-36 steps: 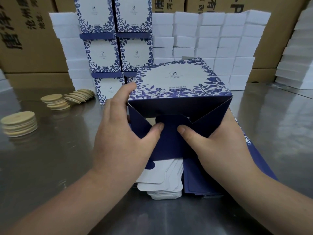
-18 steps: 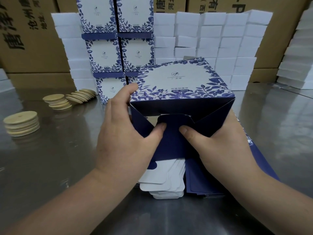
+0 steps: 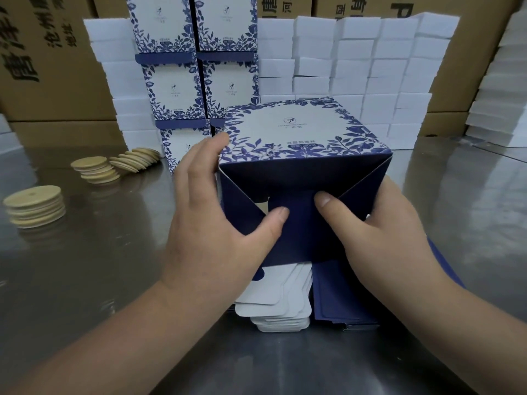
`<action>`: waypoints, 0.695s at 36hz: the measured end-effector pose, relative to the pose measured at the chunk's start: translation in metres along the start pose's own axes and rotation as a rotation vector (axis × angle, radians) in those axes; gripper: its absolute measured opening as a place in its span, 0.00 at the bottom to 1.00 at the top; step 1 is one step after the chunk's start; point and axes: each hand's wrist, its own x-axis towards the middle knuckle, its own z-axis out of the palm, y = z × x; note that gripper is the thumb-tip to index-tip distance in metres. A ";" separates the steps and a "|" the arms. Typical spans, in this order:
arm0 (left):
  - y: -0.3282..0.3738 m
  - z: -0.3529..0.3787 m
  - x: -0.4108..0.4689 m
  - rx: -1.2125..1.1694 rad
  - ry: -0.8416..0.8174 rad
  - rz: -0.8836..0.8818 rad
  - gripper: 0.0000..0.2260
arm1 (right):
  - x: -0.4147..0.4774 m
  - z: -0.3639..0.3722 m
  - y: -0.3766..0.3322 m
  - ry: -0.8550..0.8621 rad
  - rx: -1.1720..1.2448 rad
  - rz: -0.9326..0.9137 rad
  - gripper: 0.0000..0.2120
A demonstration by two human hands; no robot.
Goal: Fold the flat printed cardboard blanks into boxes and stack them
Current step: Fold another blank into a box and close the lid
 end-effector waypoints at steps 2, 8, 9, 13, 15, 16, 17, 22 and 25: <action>0.002 0.000 -0.001 -0.028 -0.027 0.003 0.35 | -0.001 0.001 0.001 -0.006 0.007 0.006 0.17; 0.003 0.003 -0.004 -0.117 -0.040 -0.018 0.32 | -0.002 0.004 0.000 0.003 0.096 0.028 0.13; 0.003 0.004 -0.004 -0.121 -0.036 -0.023 0.32 | -0.002 0.004 0.001 0.004 0.110 0.037 0.14; 0.003 0.008 -0.004 -0.146 0.005 -0.038 0.32 | -0.003 0.005 0.002 0.026 0.156 0.062 0.17; 0.003 0.009 -0.004 -0.150 0.031 -0.031 0.31 | -0.003 0.005 0.002 0.034 0.168 0.067 0.17; 0.003 0.010 -0.004 -0.148 0.041 -0.031 0.31 | -0.003 0.005 0.002 0.034 0.176 0.067 0.17; 0.004 0.010 -0.004 -0.145 0.050 -0.035 0.31 | -0.003 0.005 0.002 0.034 0.181 0.064 0.16; 0.006 0.012 -0.004 -0.151 0.076 -0.042 0.29 | -0.002 0.007 0.003 0.056 0.184 0.065 0.18; 0.003 0.014 -0.005 -0.156 0.101 -0.024 0.29 | -0.002 0.008 0.006 0.074 0.193 0.060 0.19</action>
